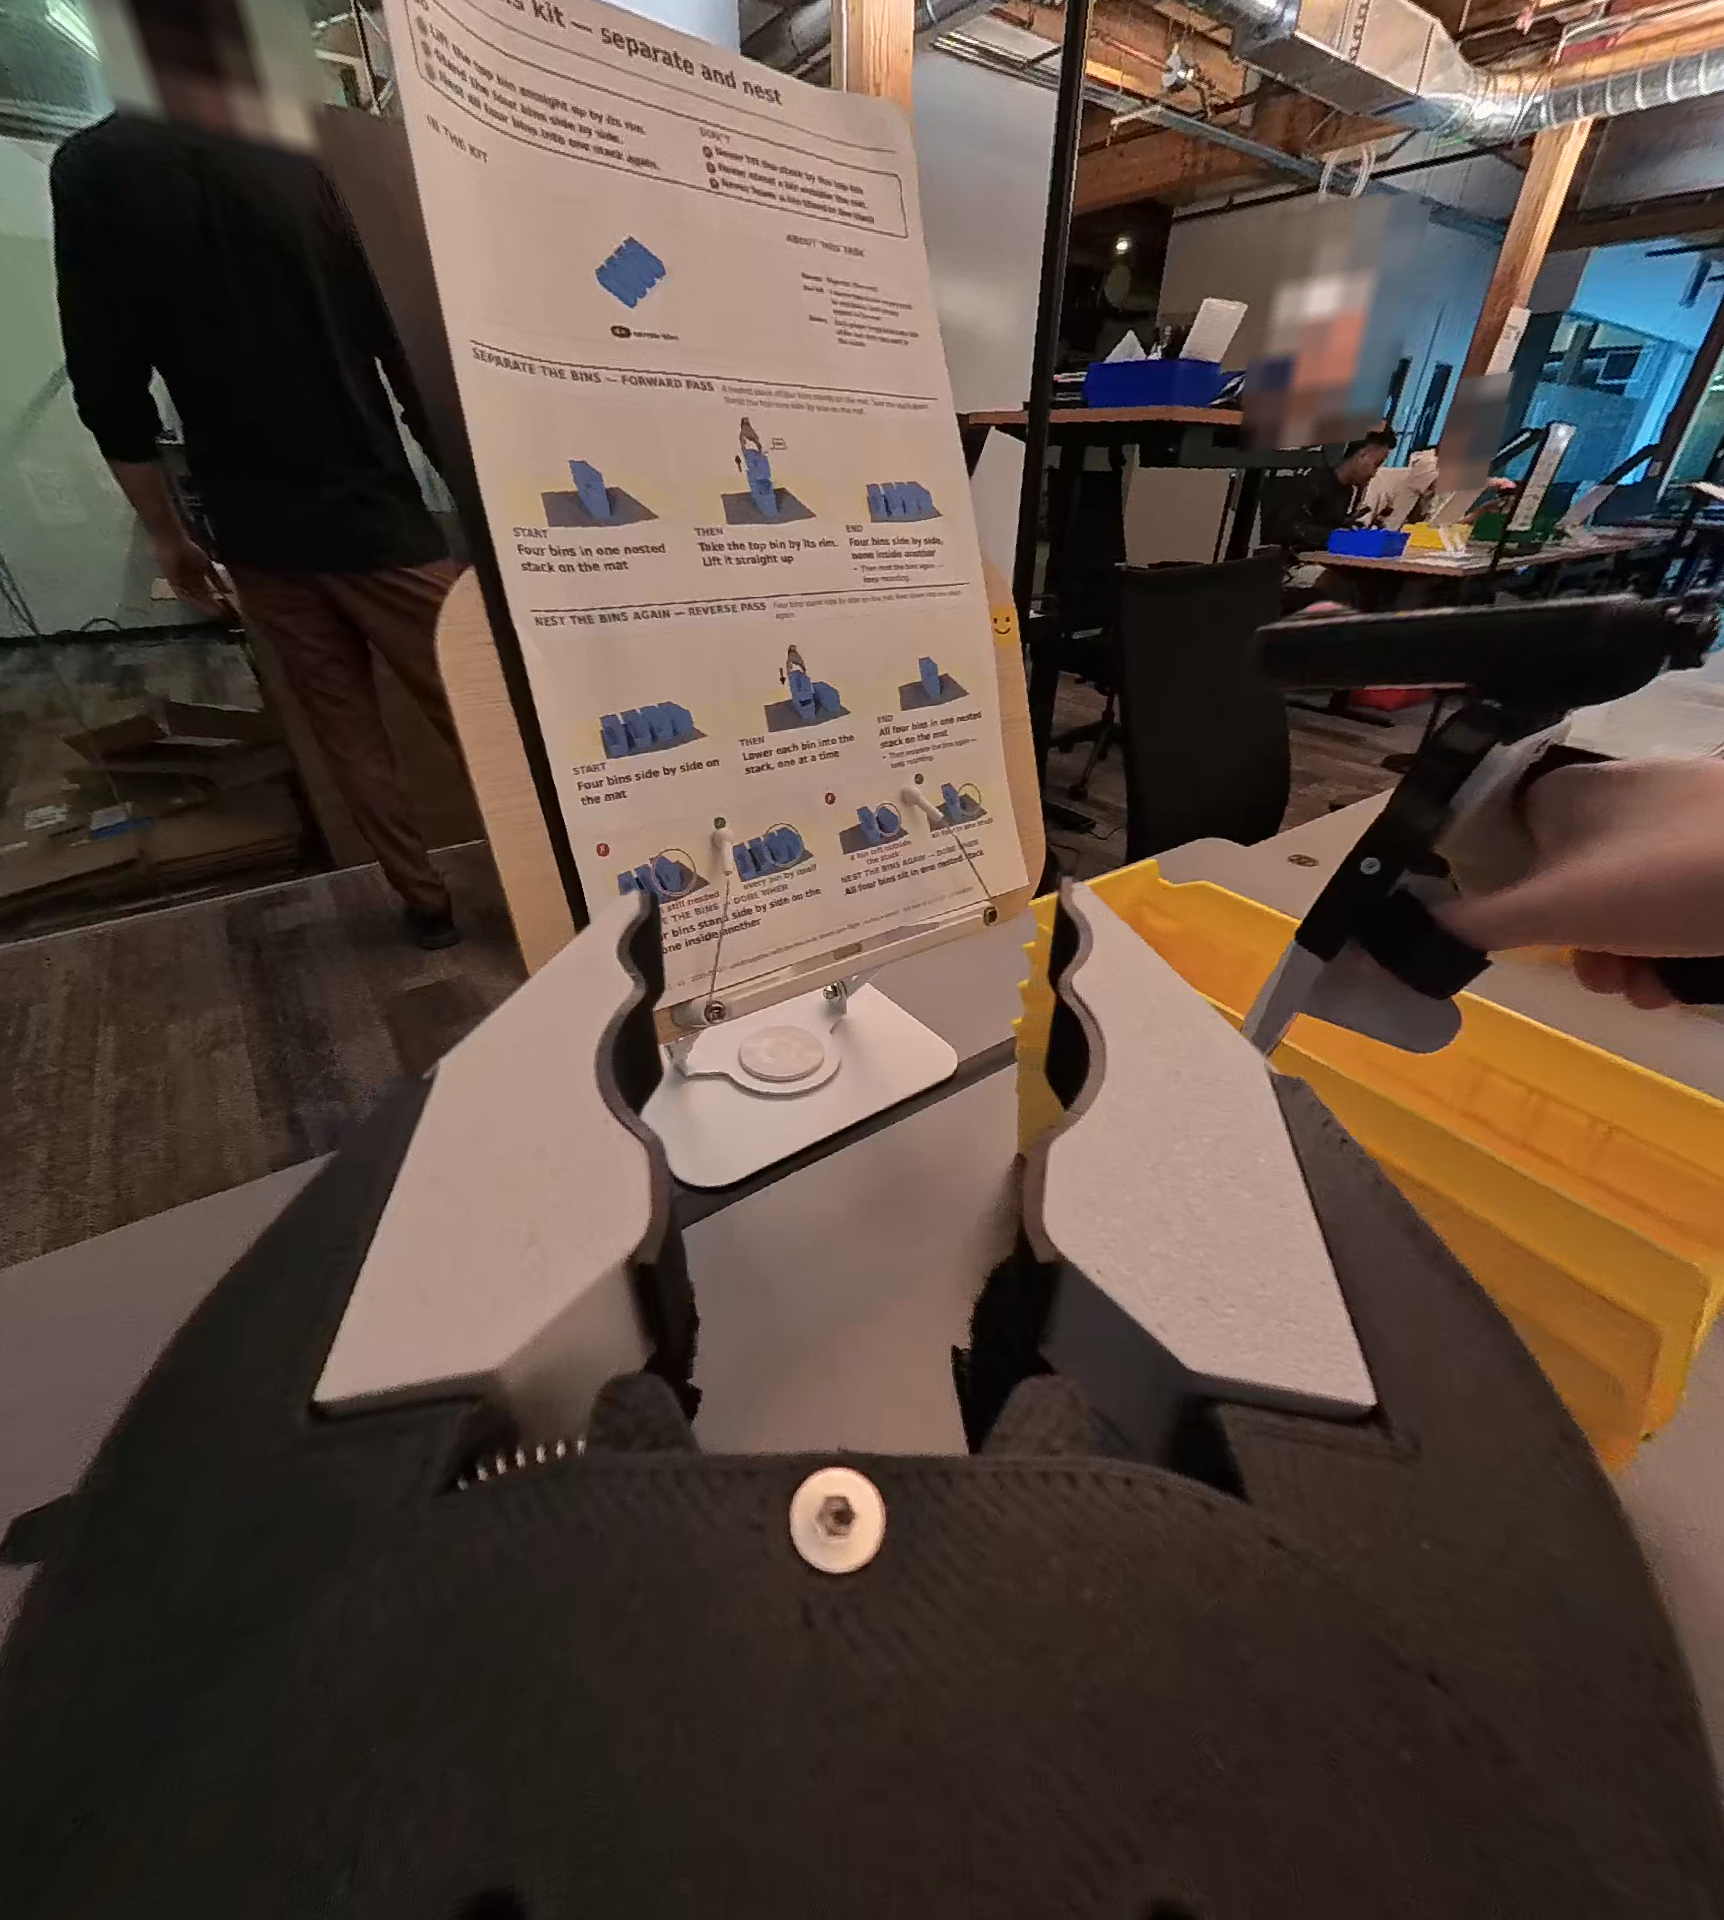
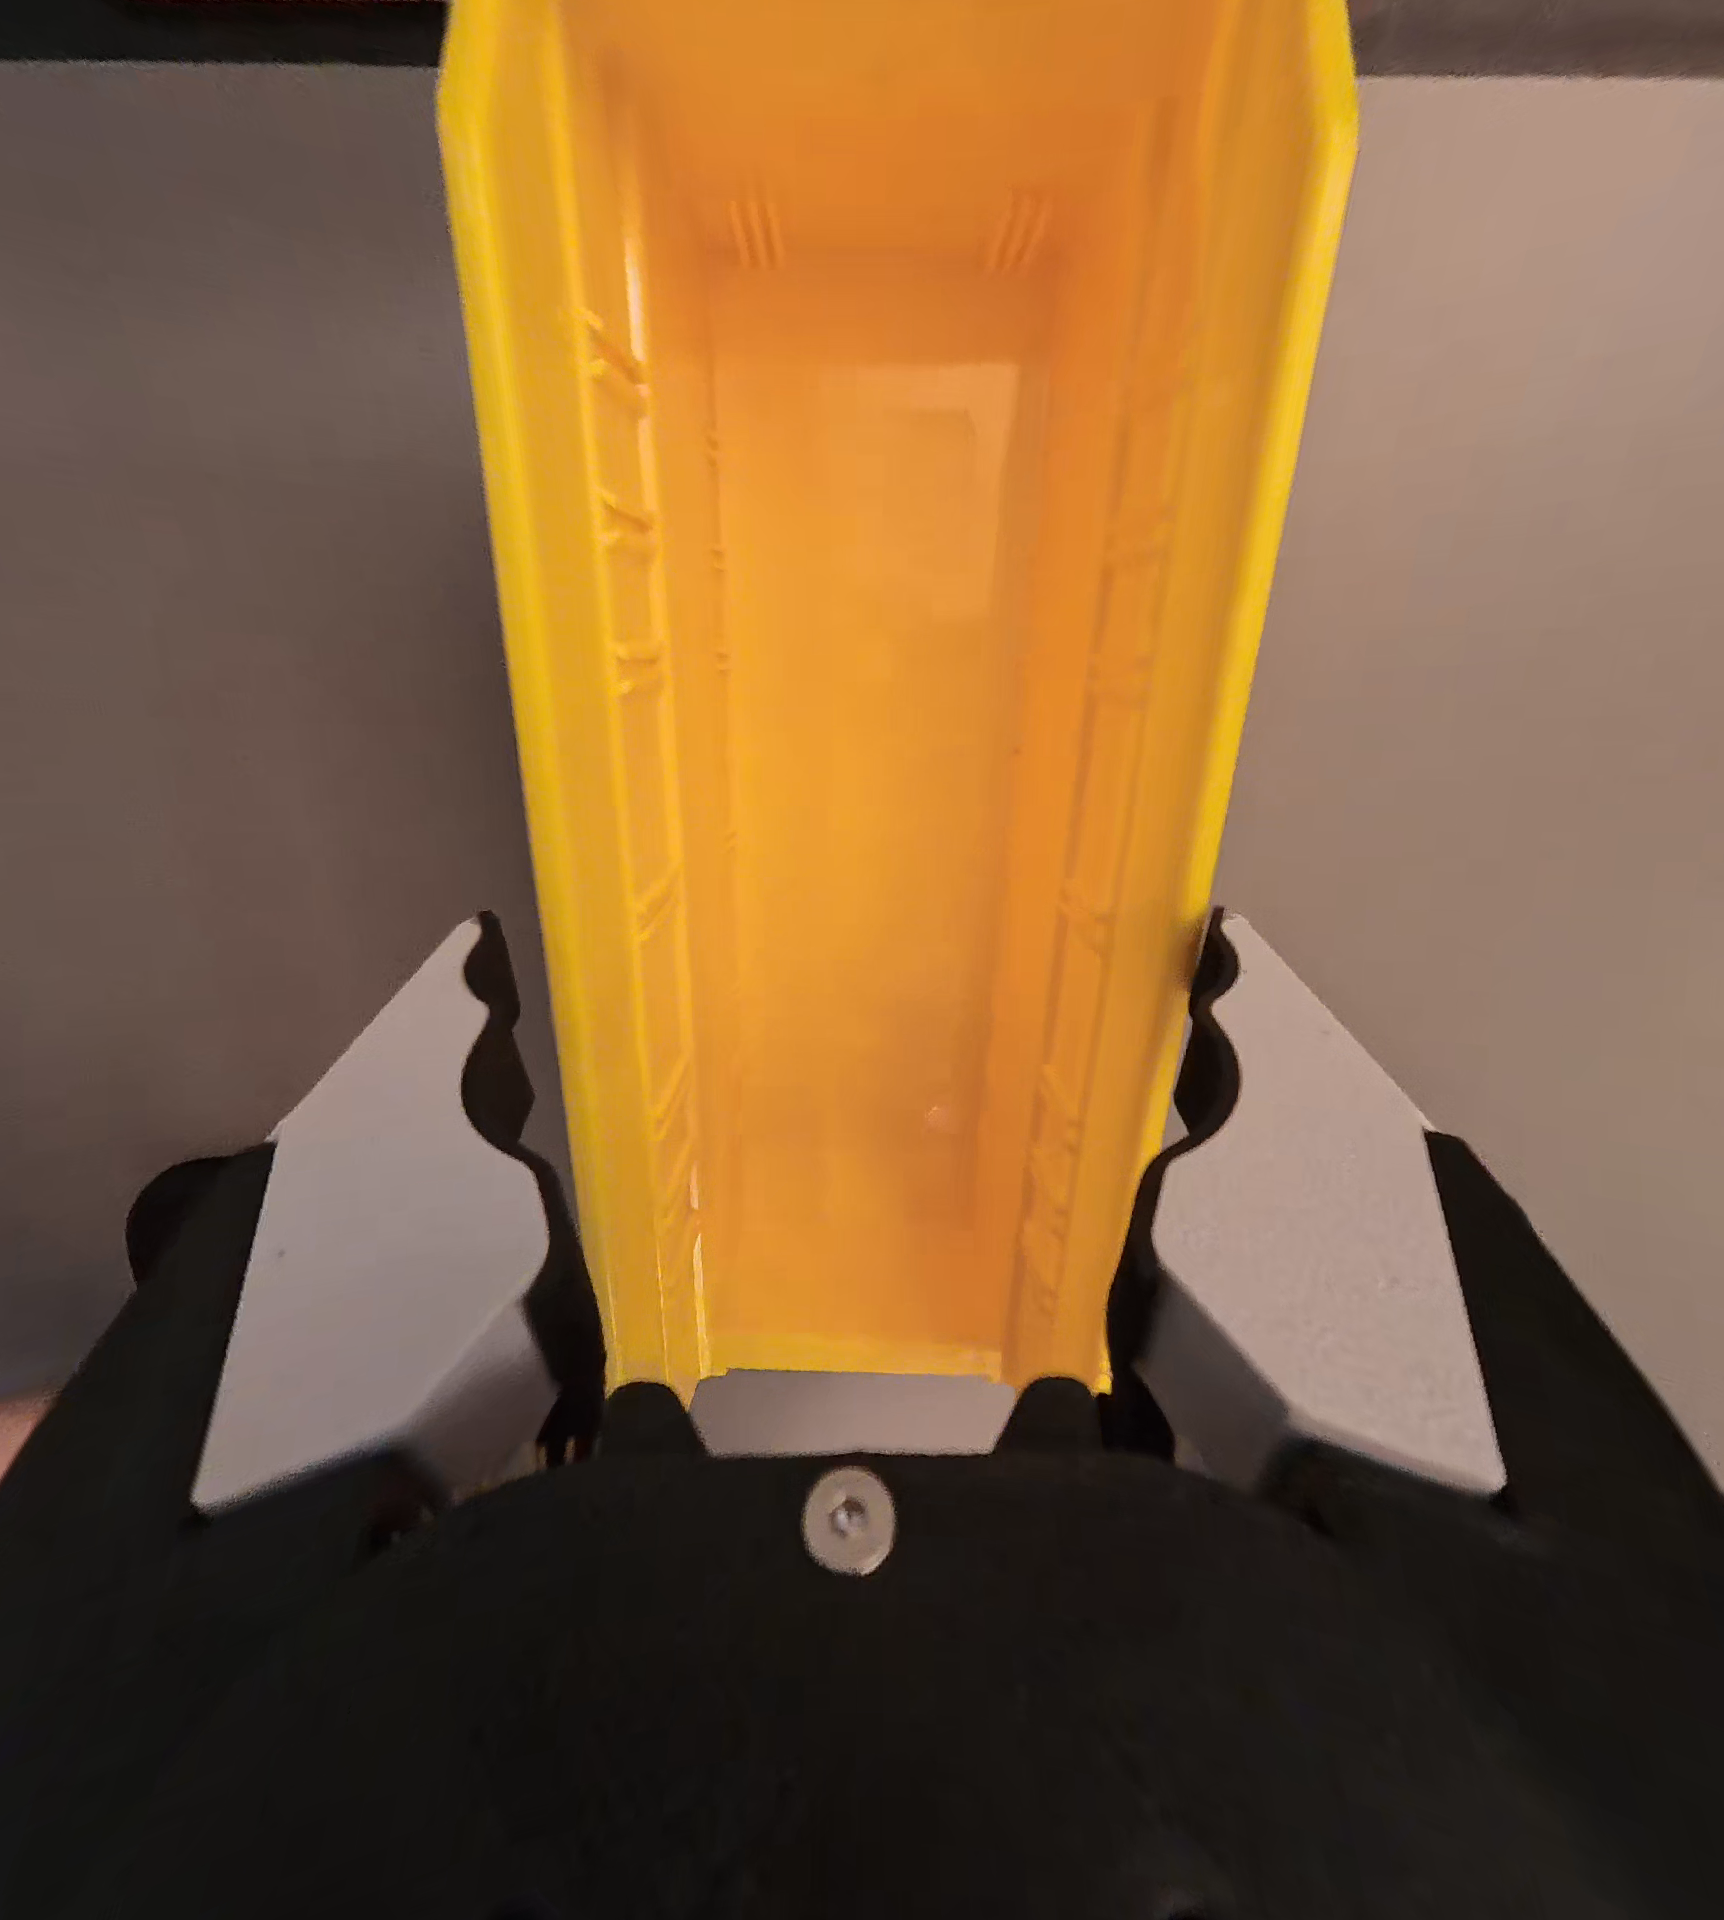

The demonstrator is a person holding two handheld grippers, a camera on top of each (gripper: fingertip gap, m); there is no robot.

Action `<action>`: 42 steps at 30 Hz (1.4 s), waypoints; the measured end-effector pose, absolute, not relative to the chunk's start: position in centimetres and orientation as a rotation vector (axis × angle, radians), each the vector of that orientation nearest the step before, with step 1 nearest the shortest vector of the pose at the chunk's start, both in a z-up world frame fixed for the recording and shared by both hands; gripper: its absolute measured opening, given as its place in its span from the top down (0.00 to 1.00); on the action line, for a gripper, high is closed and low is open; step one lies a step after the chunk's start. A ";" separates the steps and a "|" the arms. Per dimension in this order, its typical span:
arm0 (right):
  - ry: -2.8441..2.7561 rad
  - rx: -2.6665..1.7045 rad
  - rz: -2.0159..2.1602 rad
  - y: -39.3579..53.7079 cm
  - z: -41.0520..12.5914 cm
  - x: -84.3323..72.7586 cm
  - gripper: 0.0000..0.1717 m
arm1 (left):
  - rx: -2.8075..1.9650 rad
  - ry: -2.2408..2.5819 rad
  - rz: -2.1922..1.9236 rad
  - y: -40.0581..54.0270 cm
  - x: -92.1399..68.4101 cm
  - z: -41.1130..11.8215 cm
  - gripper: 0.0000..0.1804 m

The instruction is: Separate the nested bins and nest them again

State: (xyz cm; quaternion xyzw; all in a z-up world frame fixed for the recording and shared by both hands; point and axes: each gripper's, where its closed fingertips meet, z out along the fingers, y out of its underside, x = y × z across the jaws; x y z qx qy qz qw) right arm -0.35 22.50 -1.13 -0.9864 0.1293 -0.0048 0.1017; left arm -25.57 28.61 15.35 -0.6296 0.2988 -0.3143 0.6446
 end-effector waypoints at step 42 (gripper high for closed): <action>0.412 -2.946 0.035 22.3 4.0 0.4 0.34 | -1.506 0.677 -0.809 28.9 -25.0 14.2 0.60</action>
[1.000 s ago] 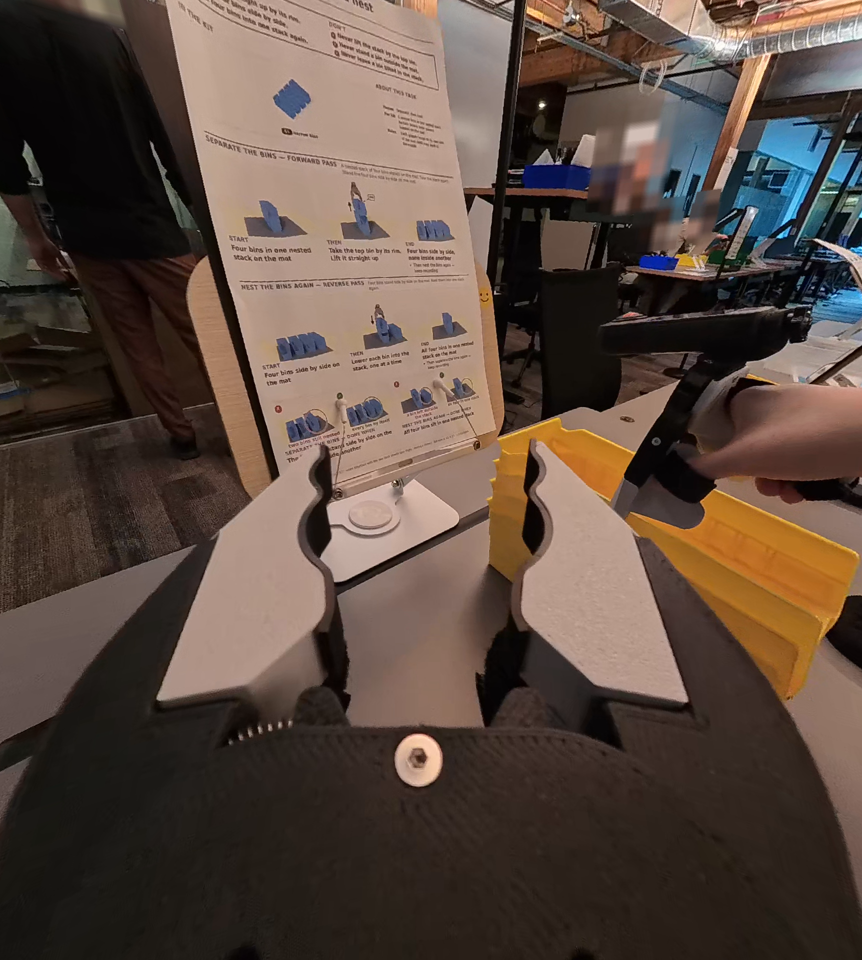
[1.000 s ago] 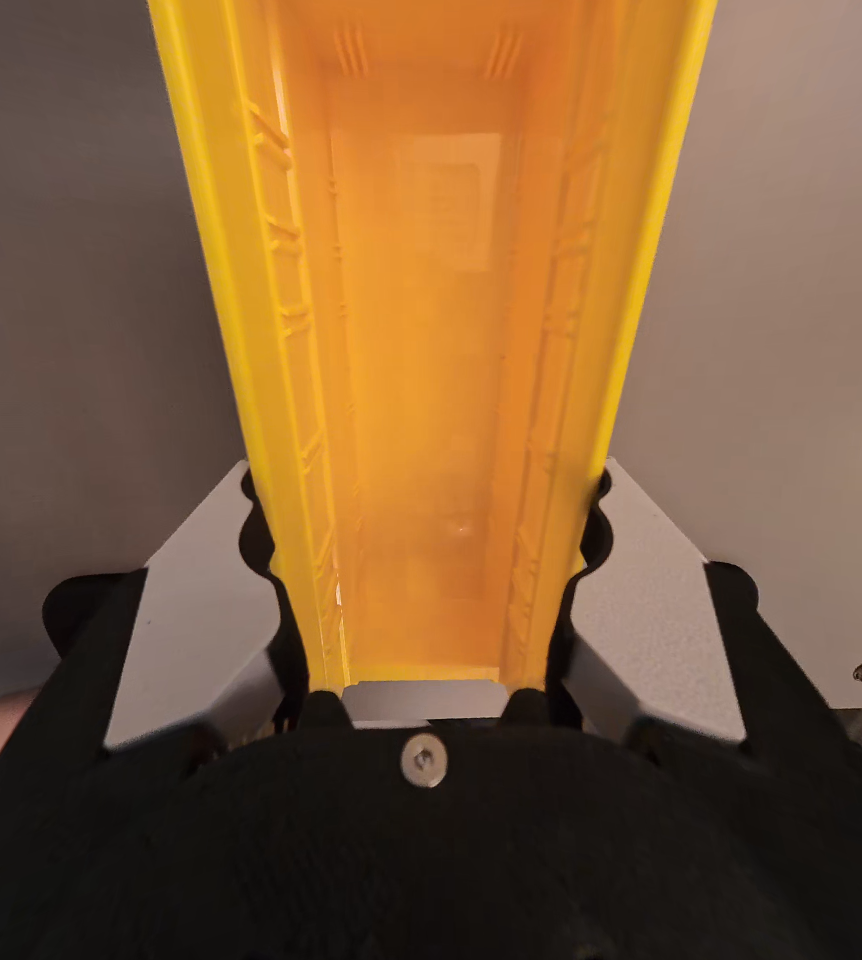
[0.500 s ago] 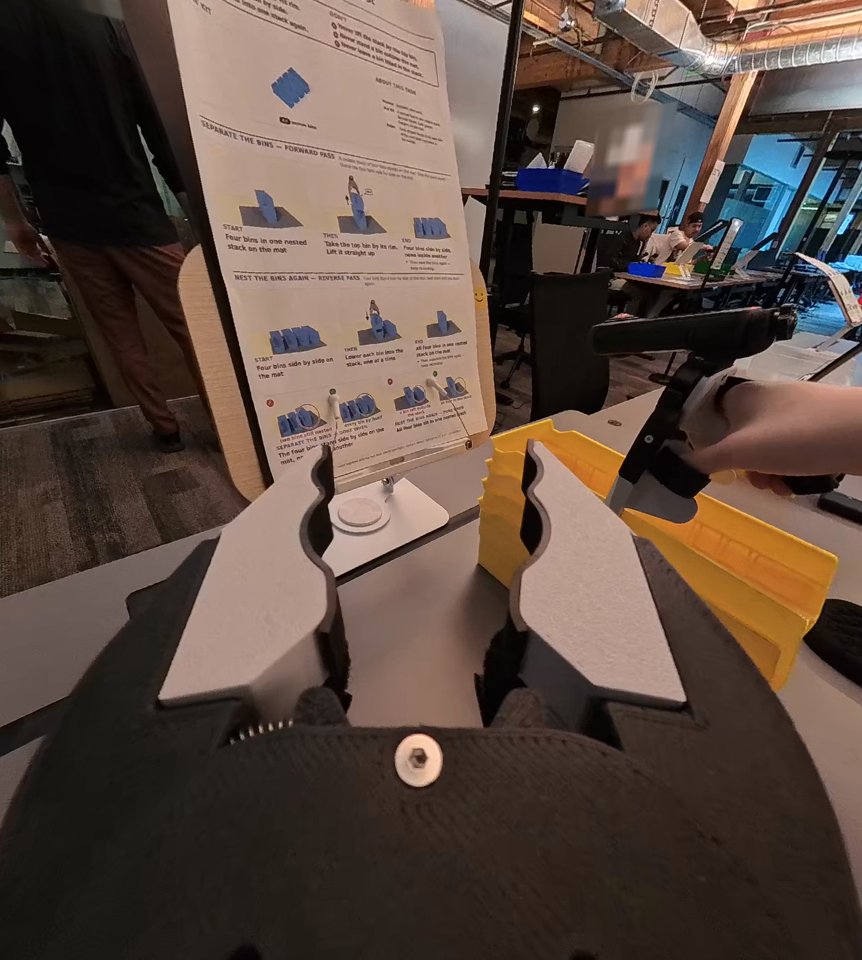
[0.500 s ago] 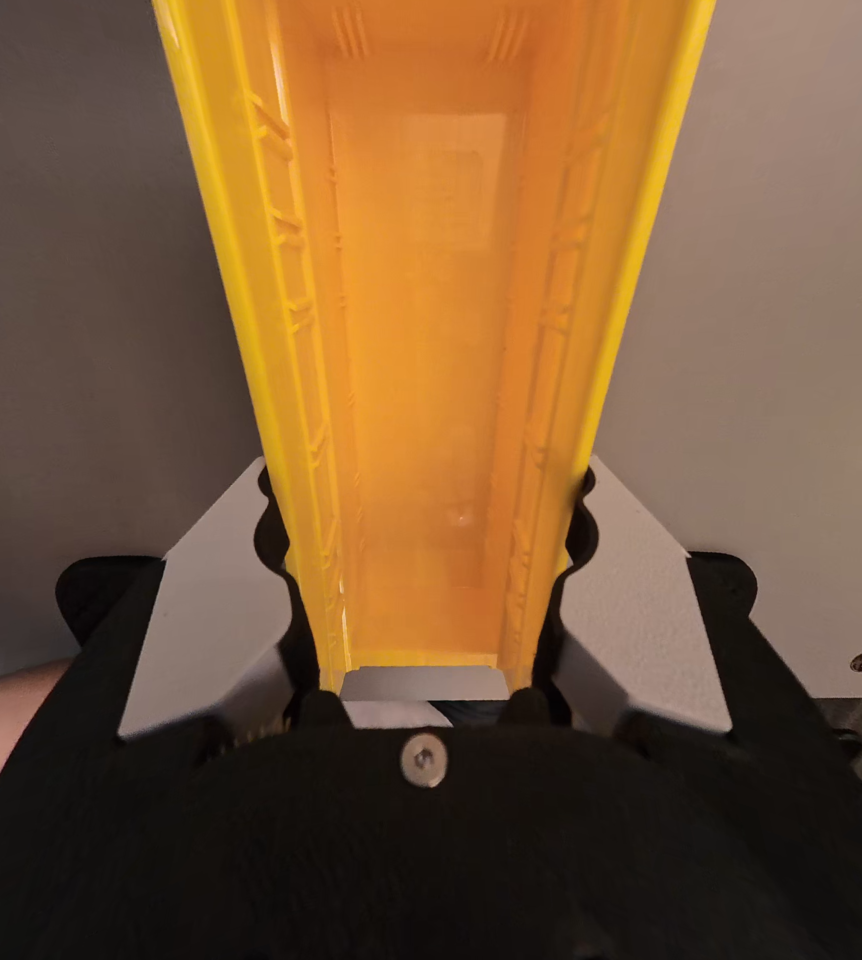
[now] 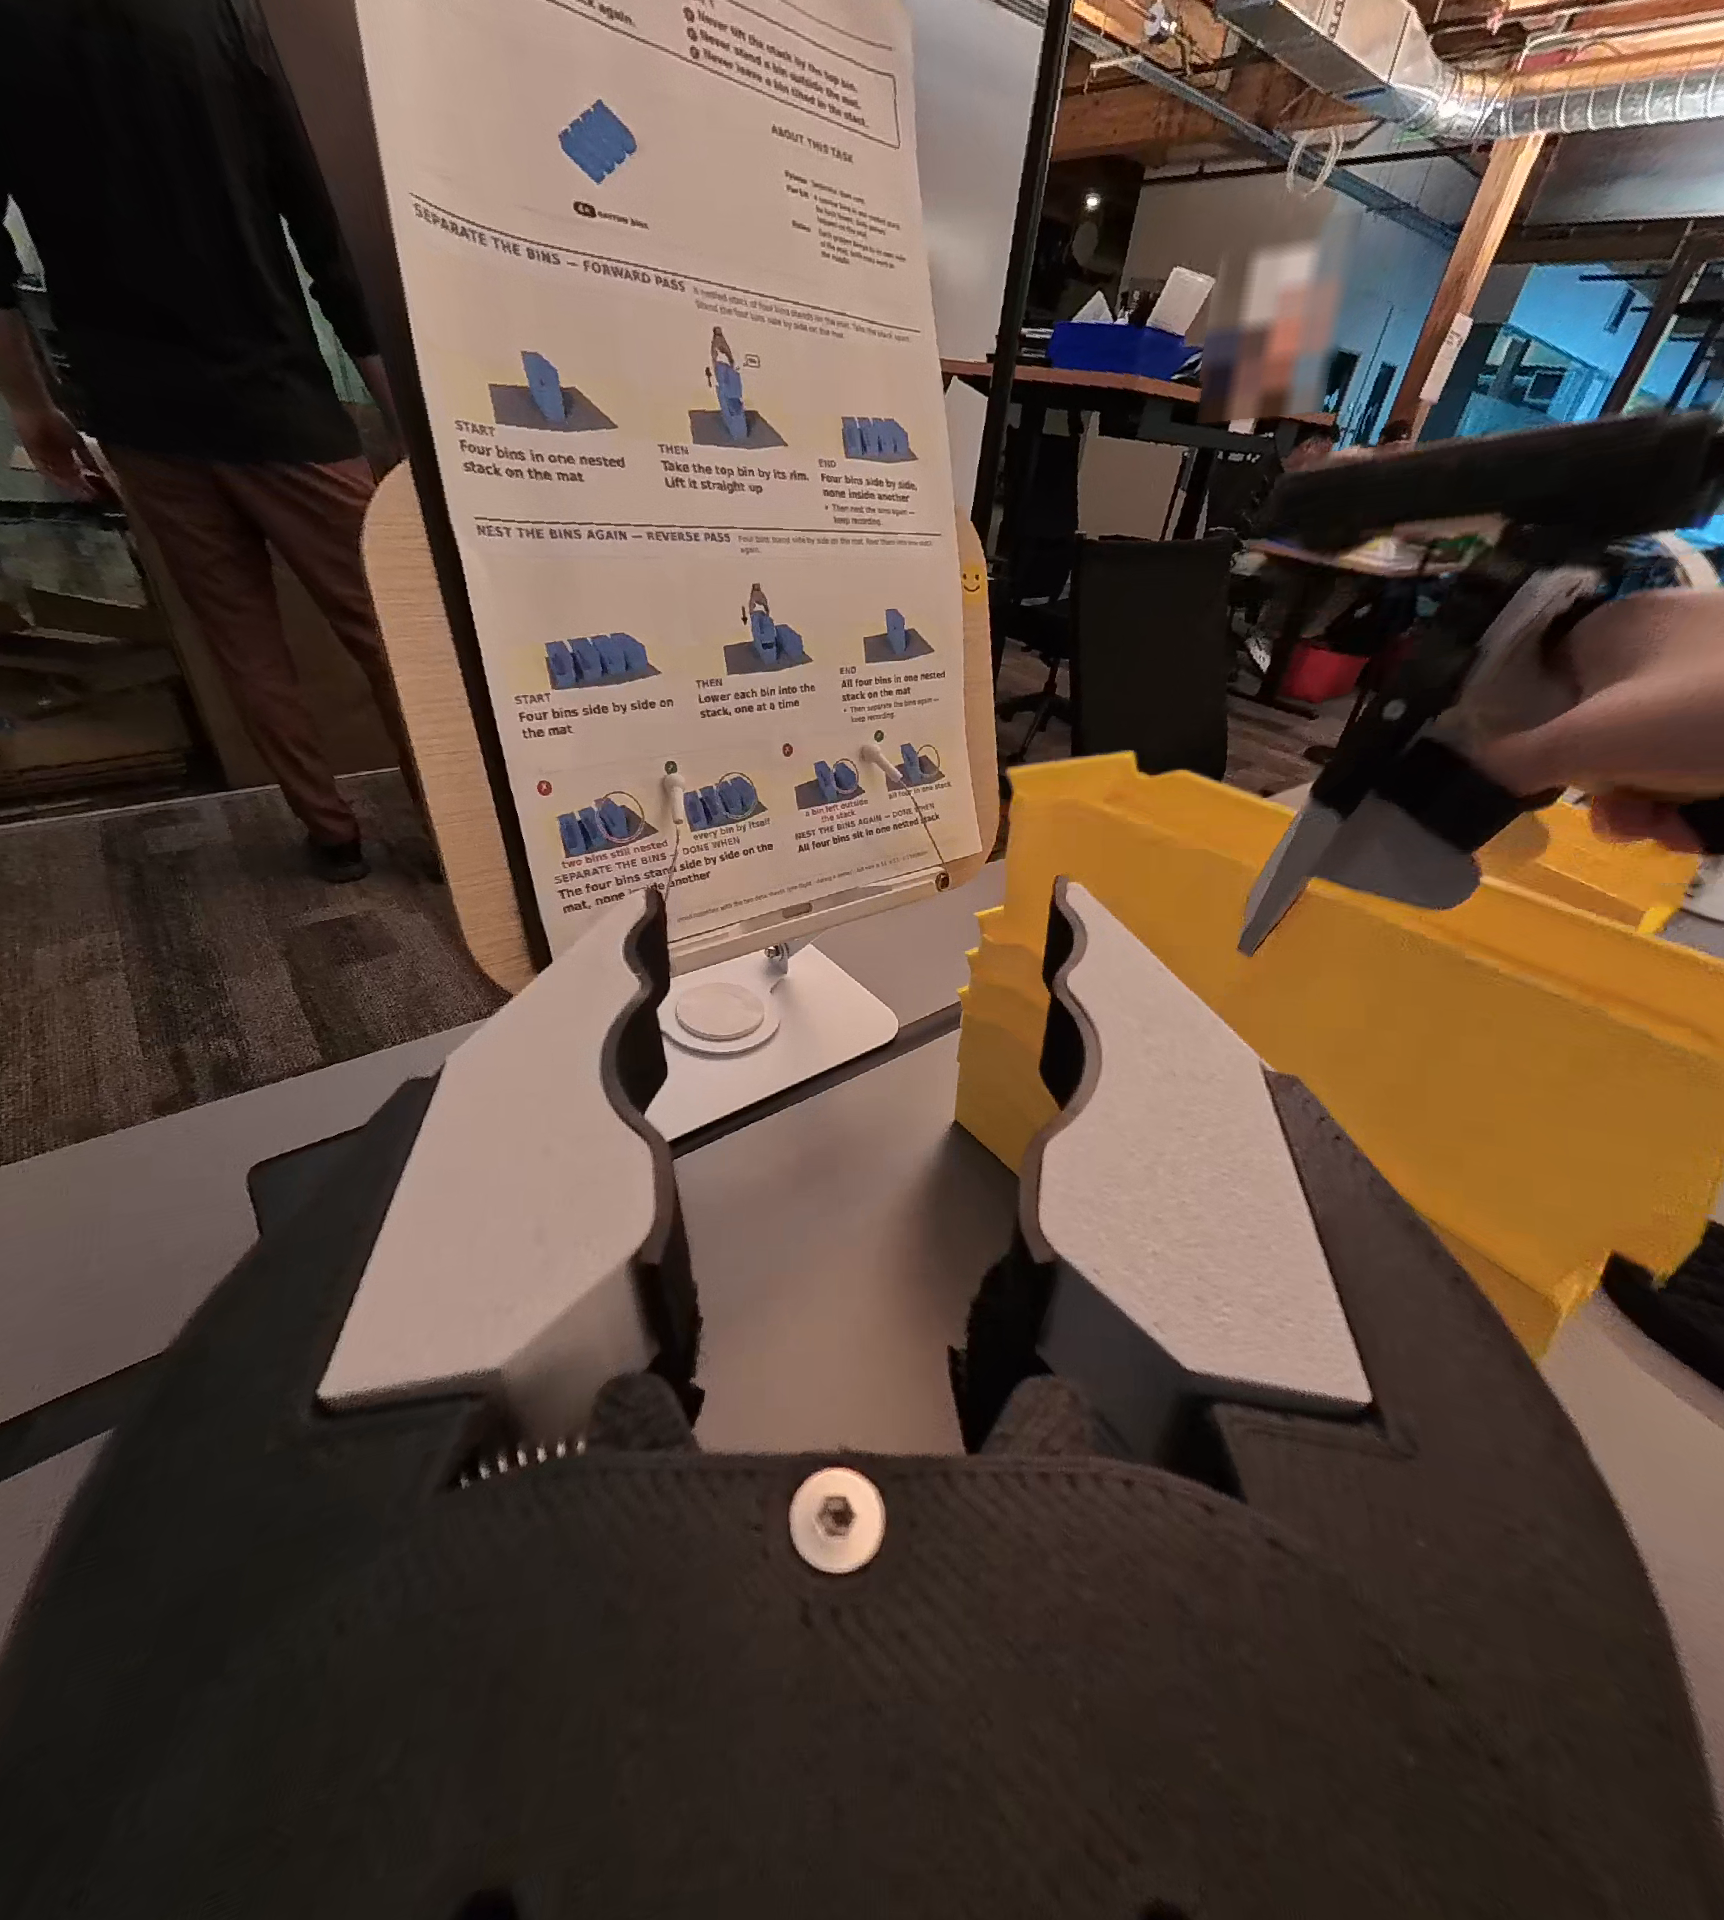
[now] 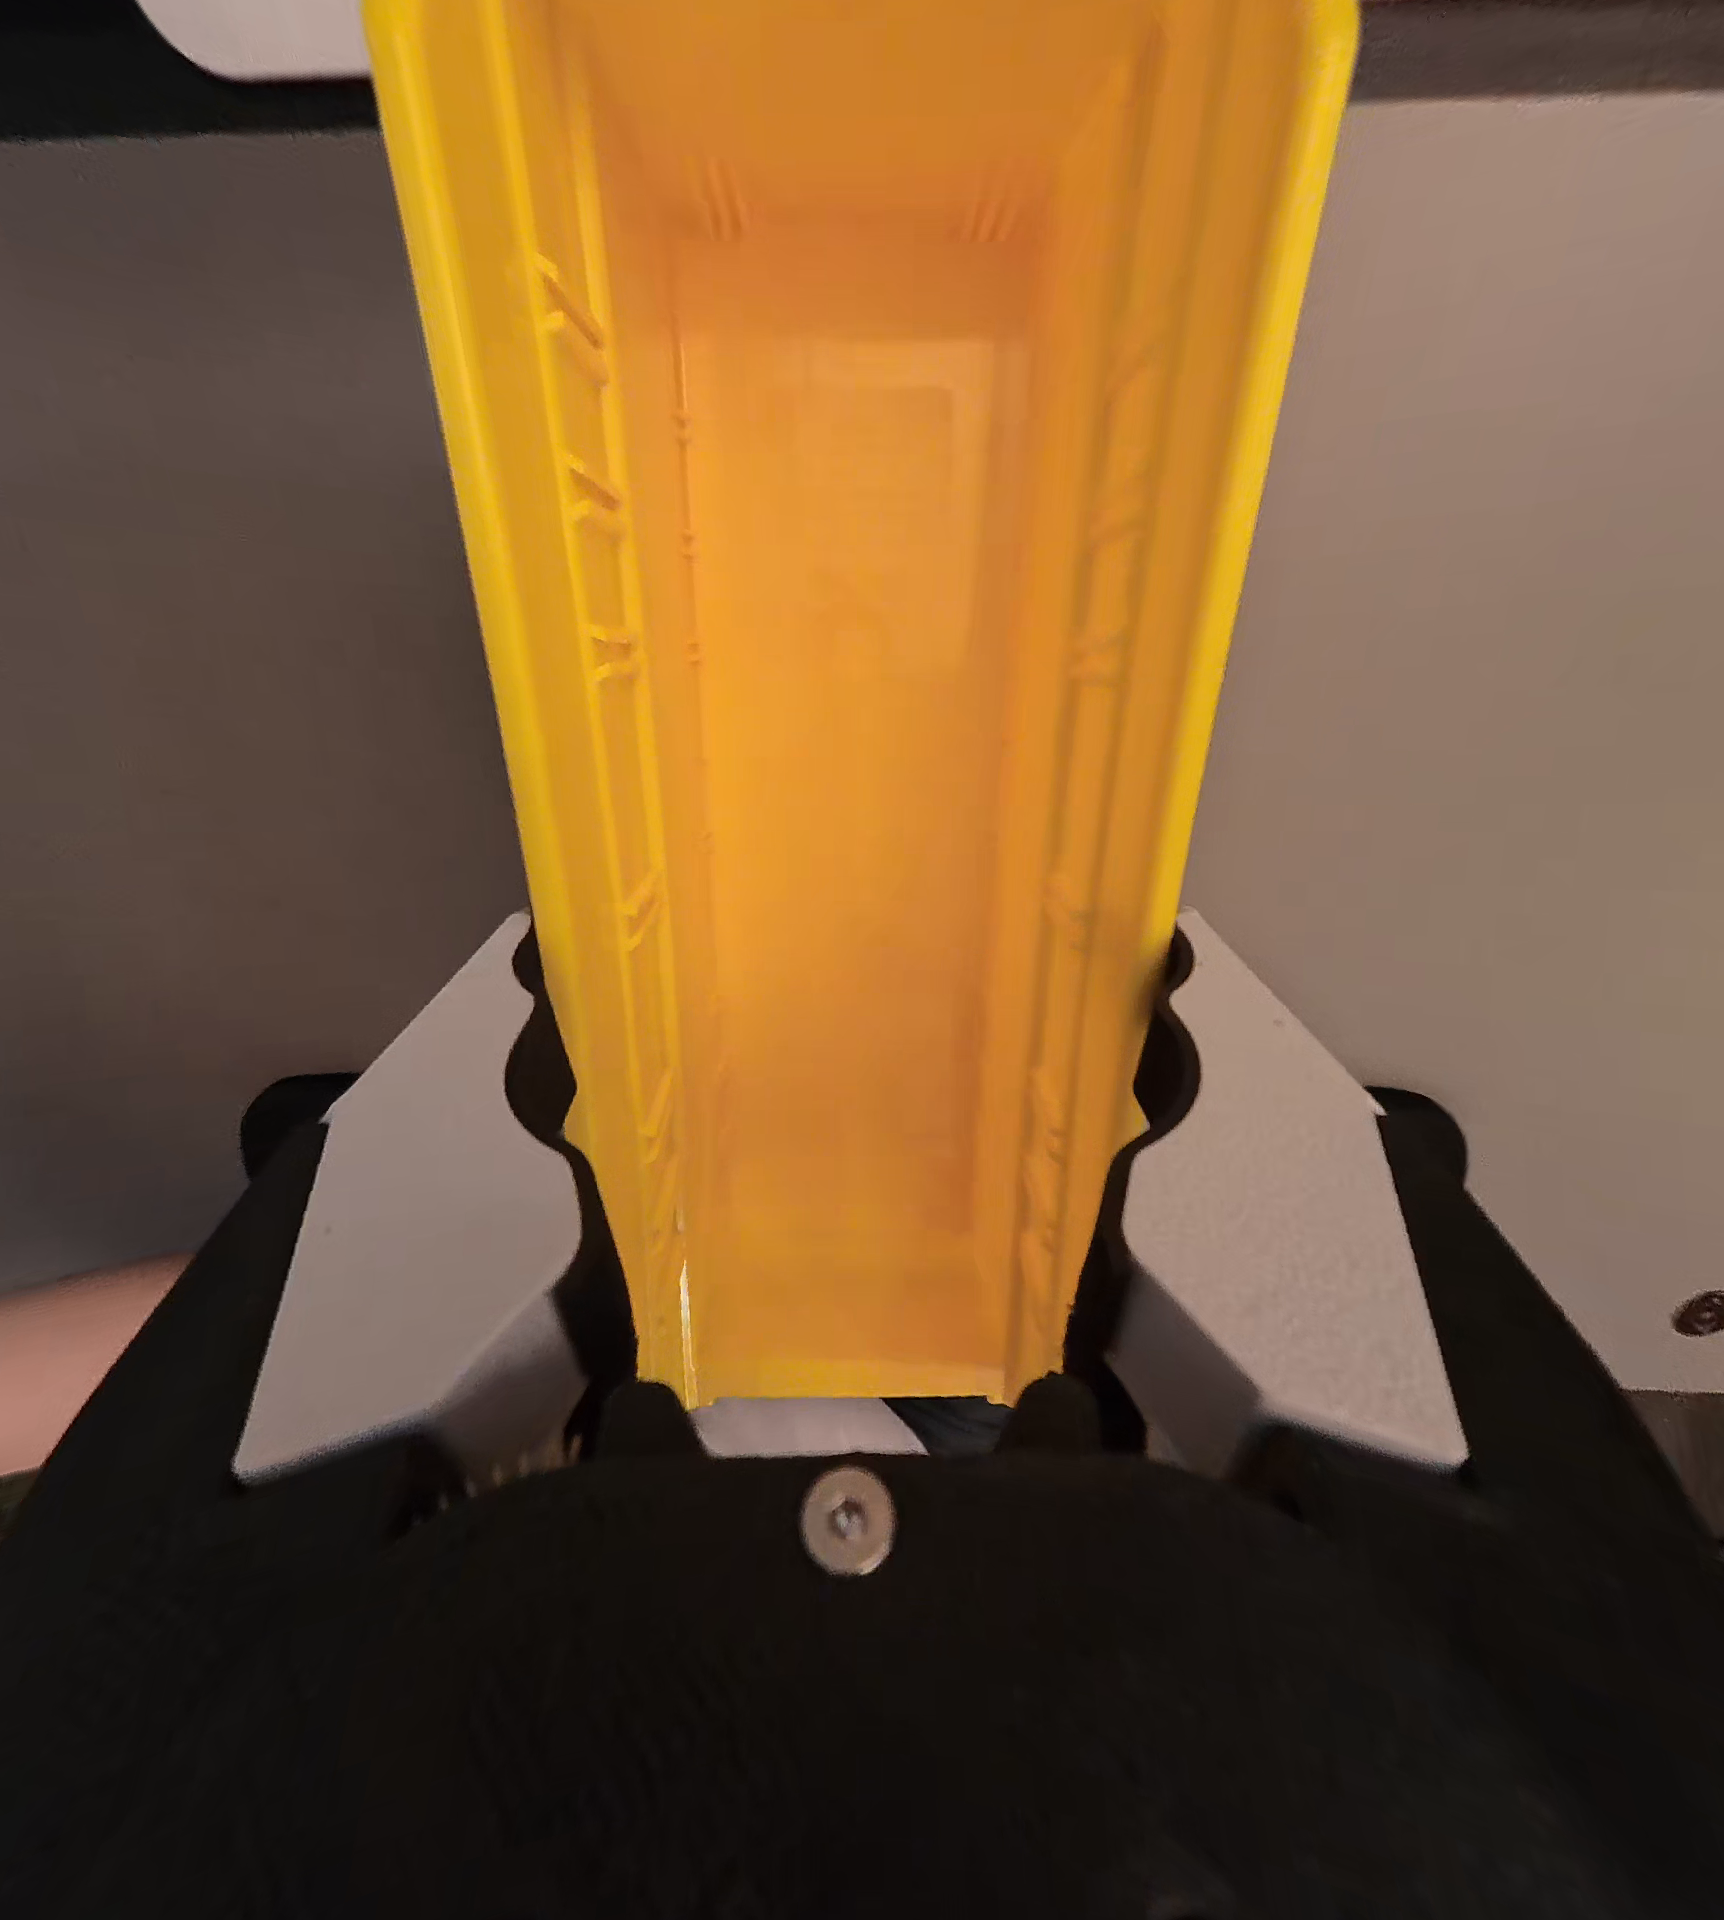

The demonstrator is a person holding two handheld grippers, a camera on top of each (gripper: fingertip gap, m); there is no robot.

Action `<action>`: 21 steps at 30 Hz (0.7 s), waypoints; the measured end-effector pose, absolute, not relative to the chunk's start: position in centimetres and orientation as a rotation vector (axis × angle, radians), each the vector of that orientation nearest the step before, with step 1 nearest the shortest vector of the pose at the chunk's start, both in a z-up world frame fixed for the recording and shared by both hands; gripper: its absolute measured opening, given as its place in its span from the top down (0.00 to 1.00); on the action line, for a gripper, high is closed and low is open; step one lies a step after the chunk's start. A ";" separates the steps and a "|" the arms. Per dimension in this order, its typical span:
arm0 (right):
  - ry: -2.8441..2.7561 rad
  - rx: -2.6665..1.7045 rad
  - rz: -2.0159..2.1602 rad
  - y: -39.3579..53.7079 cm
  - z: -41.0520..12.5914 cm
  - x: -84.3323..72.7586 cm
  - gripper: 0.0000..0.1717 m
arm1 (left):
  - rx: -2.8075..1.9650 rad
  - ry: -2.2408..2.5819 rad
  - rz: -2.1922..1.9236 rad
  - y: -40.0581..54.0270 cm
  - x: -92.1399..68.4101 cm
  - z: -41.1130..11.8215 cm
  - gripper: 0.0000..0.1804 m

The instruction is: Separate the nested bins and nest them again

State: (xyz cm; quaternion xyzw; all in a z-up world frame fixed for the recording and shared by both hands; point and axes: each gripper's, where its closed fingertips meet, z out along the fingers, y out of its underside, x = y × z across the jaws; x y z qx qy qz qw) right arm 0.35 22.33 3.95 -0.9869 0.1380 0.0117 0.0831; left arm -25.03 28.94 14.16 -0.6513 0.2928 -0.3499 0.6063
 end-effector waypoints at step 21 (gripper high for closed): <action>0.423 -2.812 -0.091 17.9 2.3 16.2 0.35 | -1.503 0.688 -0.803 28.5 -24.3 14.5 0.60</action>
